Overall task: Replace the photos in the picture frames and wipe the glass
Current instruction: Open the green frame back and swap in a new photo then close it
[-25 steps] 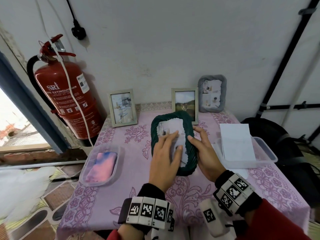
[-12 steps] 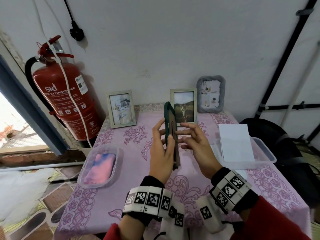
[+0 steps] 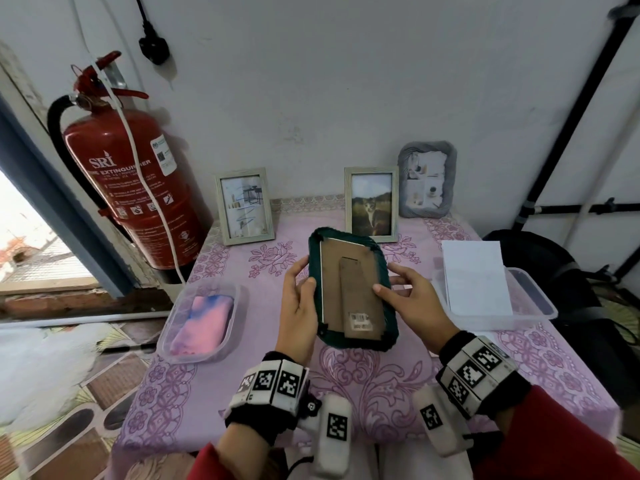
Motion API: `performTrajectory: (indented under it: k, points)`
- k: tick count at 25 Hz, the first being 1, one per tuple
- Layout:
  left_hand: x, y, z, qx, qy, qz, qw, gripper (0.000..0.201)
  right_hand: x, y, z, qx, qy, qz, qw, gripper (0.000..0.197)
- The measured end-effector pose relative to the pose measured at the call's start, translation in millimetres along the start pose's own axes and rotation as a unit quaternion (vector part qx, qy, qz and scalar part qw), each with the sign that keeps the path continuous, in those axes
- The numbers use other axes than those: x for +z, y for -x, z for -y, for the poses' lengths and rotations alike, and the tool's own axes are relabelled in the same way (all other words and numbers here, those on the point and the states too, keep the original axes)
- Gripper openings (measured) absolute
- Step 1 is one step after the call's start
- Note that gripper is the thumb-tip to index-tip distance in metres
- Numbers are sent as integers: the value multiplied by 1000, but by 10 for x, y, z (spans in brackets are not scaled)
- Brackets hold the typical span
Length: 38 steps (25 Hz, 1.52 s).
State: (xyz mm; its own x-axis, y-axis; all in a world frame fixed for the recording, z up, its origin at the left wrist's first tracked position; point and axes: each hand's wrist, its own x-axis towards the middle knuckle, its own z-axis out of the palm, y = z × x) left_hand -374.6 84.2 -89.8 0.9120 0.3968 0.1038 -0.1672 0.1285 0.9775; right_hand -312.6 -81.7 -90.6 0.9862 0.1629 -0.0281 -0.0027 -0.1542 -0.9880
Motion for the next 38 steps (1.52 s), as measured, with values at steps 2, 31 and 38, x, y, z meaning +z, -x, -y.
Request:
performTrajectory:
  k: [2, 31, 38]
  points:
    - [-73, -24, 76, -27, -28, -18, 999, 32, -18, -31, -44, -4, 9, -2, 1000, 46]
    - [-558, -308, 519, -129, -294, 3, 947, 31, 49, -275, -398, 99, 146, 60, 983, 44]
    - [-479, -668, 467, -113, -328, 12, 938, 32, 184, -605, -324, 40, 221, 42, 974, 39]
